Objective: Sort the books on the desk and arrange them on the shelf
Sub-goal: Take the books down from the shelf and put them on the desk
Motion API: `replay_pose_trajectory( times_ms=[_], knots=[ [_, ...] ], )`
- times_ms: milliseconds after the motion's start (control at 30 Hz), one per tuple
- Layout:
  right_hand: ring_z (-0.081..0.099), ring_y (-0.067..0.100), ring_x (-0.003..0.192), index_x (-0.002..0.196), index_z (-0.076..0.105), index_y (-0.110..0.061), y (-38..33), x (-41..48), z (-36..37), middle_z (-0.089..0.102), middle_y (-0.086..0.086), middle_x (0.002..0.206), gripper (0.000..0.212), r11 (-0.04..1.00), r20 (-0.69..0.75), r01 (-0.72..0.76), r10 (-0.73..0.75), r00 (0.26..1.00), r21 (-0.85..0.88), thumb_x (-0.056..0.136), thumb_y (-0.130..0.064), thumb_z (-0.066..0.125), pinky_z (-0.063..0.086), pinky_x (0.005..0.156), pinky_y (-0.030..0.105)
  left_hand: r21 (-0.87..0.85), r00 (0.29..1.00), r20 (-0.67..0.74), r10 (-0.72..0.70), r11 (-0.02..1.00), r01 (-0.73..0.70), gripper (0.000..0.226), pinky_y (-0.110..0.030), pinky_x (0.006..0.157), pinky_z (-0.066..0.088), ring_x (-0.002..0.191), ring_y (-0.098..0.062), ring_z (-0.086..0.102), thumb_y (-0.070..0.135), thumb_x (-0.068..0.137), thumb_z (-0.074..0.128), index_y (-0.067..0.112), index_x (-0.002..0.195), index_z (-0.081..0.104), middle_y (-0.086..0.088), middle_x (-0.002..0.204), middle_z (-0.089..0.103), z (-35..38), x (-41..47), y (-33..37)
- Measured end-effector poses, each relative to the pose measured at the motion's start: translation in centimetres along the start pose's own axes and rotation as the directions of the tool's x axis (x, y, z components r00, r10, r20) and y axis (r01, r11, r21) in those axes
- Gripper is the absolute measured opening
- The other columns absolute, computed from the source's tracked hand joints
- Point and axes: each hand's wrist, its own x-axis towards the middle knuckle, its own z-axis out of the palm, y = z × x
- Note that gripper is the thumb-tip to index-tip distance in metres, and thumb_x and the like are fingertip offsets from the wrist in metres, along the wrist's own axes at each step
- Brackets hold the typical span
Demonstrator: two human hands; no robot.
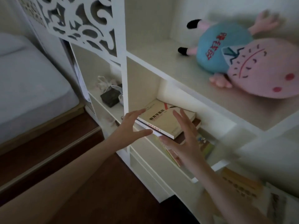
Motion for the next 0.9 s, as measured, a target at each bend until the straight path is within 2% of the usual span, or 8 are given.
replay_pose_trajectory(
  times_ms=[200, 367, 467, 533, 600, 700, 800, 900],
  knots=[
    [0.004, -0.006, 0.143, 0.139, 0.032, -0.052, 4.4, 0.3, 0.9, 0.009, -0.029, 0.155, 0.074, 0.989, -0.014, -0.146, 0.145, 0.989, -0.027, 0.079, -0.039, 0.073, 0.018, 0.102, 0.017, -0.205, 0.968, 0.097, -0.233, 0.947, 0.248, 0.076, -0.037, 0.105, 0.04, 0.129, -0.016, 0.04, 0.039, 0.081, 0.071, 0.04, 0.144, 0.029, 0.0, 0.152, 0.027, 3.7, 1.5, -3.5],
    [0.003, 0.006, 0.148, 0.141, 0.026, -0.051, 7.0, 0.1, 1.5, 0.004, -0.02, 0.16, 0.074, 0.952, -0.134, -0.298, 0.305, 0.943, 0.067, 0.079, -0.049, 0.066, 0.024, 0.115, 0.032, -0.473, 0.877, 0.288, -0.386, 0.739, 0.48, 0.084, -0.044, 0.099, 0.046, 0.13, -0.027, 0.042, 0.033, 0.085, 0.067, 0.031, 0.15, 0.014, -0.008, 0.142, 0.04, 6.7, 3.0, -5.0],
    [0.001, 0.009, 0.148, 0.147, 0.018, -0.048, 8.1, 0.6, 2.0, -0.005, -0.016, 0.161, 0.075, 0.909, -0.167, -0.376, 0.405, 0.899, 0.179, 0.087, -0.045, 0.063, 0.034, 0.09, 0.002, -0.576, 0.845, 0.314, -0.434, 0.62, 0.533, 0.096, -0.043, 0.087, 0.053, 0.125, -0.032, 0.049, 0.032, 0.085, 0.067, 0.03, 0.151, -0.002, -0.012, 0.142, 0.043, 8.0, 4.6, -5.4],
    [0.006, 0.013, 0.149, 0.149, 0.017, -0.045, 8.9, 1.4, 2.3, -0.004, -0.013, 0.162, 0.077, 0.884, -0.175, -0.408, 0.45, 0.876, 0.229, 0.089, -0.041, 0.063, 0.037, 0.068, -0.004, -0.663, 0.83, 0.299, -0.471, 0.523, 0.536, 0.094, -0.045, 0.081, 0.056, 0.113, -0.033, 0.057, 0.027, 0.085, 0.068, 0.026, 0.151, 0.0, -0.017, 0.134, 0.048, 8.7, 5.7, -5.0],
    [0.013, 0.018, 0.148, 0.15, 0.018, -0.042, 9.9, 2.4, 2.7, 0.002, -0.008, 0.162, 0.078, 0.877, -0.225, -0.4, 0.46, 0.859, 0.266, 0.088, -0.04, 0.065, 0.045, 0.077, 0.003, -0.716, 0.82, 0.273, -0.502, 0.463, 0.522, 0.07, -0.046, 0.078, 0.057, 0.097, -0.031, 0.063, 0.025, 0.084, 0.07, 0.018, 0.138, 0.027, -0.017, 0.117, 0.057, 9.3, 7.1, -4.5],
    [0.012, 0.021, 0.149, 0.151, 0.019, -0.039, 11.3, 3.4, 3.0, 0.004, -0.003, 0.162, 0.083, 0.887, -0.274, -0.401, 0.455, 0.847, 0.231, 0.085, -0.043, 0.069, 0.032, 0.114, 0.044, -0.735, 0.784, 0.234, -0.574, 0.424, 0.529, 0.059, -0.045, 0.069, 0.06, 0.07, -0.023, 0.069, 0.024, 0.079, 0.077, 0.015, 0.12, 0.035, -0.013, 0.101, 0.061, 9.8, 8.6, -3.9],
    [0.009, 0.021, 0.149, 0.153, 0.017, -0.035, 11.8, 4.1, 2.9, -0.001, -0.002, 0.162, 0.087, 0.867, -0.304, -0.444, 0.497, 0.813, 0.228, 0.085, -0.035, 0.072, 0.027, 0.114, 0.041, -0.644, 0.775, 0.252, -0.58, 0.497, 0.581, 0.034, -0.044, 0.08, 0.058, 0.079, -0.019, 0.063, 0.031, 0.08, 0.076, 0.015, 0.098, 0.052, -0.011, 0.108, 0.063, 10.6, 9.5, -3.6],
    [0.01, 0.023, 0.148, 0.153, 0.014, -0.033, 11.8, 4.5, 3.0, 0.001, 0.002, 0.161, 0.093, 0.867, -0.335, -0.457, 0.498, 0.8, 0.198, 0.084, -0.026, 0.074, 0.028, 0.113, 0.038, -0.671, 0.772, 0.229, -0.593, 0.479, 0.567, 0.026, -0.045, 0.087, 0.055, 0.09, -0.022, 0.062, 0.022, 0.083, 0.073, 0.014, 0.091, 0.05, -0.009, 0.098, 0.064, 11.1, 9.8, -3.2]
  ],
)
